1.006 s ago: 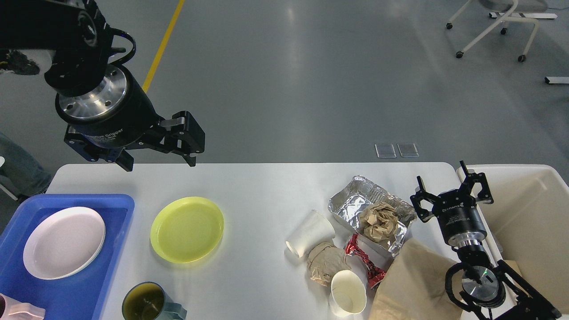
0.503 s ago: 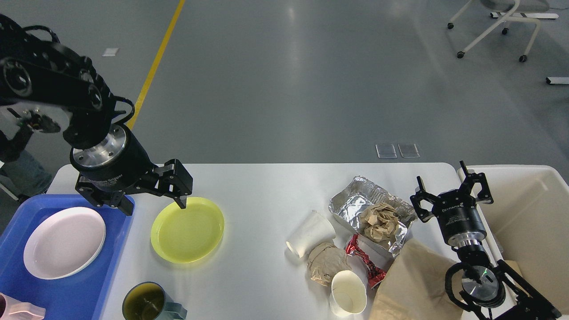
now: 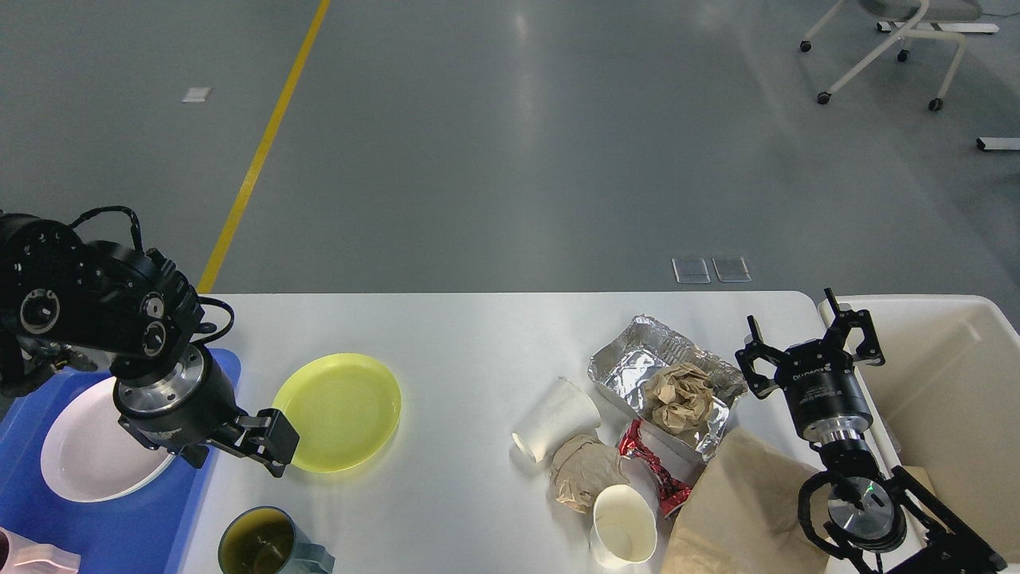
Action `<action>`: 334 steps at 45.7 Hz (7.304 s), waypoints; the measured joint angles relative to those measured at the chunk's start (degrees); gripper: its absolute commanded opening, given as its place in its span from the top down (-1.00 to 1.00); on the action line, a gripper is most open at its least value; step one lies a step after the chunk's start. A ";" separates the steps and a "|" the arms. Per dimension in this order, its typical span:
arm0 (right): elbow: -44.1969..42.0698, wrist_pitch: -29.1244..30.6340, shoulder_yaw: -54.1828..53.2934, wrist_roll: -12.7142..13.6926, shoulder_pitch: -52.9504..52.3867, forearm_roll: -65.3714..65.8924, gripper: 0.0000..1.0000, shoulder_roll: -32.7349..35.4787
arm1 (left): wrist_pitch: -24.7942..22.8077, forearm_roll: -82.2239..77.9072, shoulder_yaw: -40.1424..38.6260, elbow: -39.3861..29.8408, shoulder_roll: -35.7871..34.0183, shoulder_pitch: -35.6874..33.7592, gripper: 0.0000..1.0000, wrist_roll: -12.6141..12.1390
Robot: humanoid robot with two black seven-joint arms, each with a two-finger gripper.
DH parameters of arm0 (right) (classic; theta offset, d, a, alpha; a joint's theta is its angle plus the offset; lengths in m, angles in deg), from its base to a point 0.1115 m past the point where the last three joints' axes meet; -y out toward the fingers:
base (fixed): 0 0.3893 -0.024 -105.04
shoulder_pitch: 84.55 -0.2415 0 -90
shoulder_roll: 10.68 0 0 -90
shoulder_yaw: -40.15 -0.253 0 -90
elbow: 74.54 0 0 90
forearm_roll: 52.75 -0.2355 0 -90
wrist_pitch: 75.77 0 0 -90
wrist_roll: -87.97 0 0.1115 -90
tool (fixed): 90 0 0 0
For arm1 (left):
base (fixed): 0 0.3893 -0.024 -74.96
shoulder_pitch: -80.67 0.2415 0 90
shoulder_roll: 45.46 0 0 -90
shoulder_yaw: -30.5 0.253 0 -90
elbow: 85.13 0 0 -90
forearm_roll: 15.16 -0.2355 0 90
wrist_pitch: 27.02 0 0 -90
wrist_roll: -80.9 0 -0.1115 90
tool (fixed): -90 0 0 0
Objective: Tidy desktop
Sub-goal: 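Lower the left gripper toward the dark green mug near the tray, then close the left gripper on the dark green mug, then lift the mug with the left gripper and carry it onto the blue tray, then open the left gripper to release the mug on the tray, then raise the left gripper up away from the tray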
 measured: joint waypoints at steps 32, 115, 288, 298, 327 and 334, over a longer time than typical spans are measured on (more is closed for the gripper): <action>0.00 0.00 0.00 0.00 0.02 0.05 -1.00 0.00 | 8.41 -12.10 -2.67 9.40 0.25 20.13 -0.47 -0.38; -0.09 -0.01 -0.06 -0.01 -0.03 0.05 -1.00 0.00 | -23.44 17.60 9.05 -0.26 6.27 -29.31 1.00 0.38; 0.00 -0.01 -0.05 0.01 0.04 0.03 -1.00 0.00 | 1.76 -16.18 -13.75 27.65 -32.22 34.32 -0.92 10.10; 0.00 -0.01 -0.05 0.01 0.04 0.06 -1.00 0.00 | -7.06 -15.29 -6.45 27.57 -31.43 23.08 -0.92 9.72; -0.03 -0.01 -0.05 -0.02 0.04 0.06 -1.00 0.00 | -17.86 10.60 12.23 19.00 -6.22 -18.12 -0.92 5.08; -0.03 -0.01 -0.05 -0.01 0.04 0.06 -1.00 0.00 | -17.76 18.32 11.95 12.48 -0.58 -27.45 -0.92 -0.43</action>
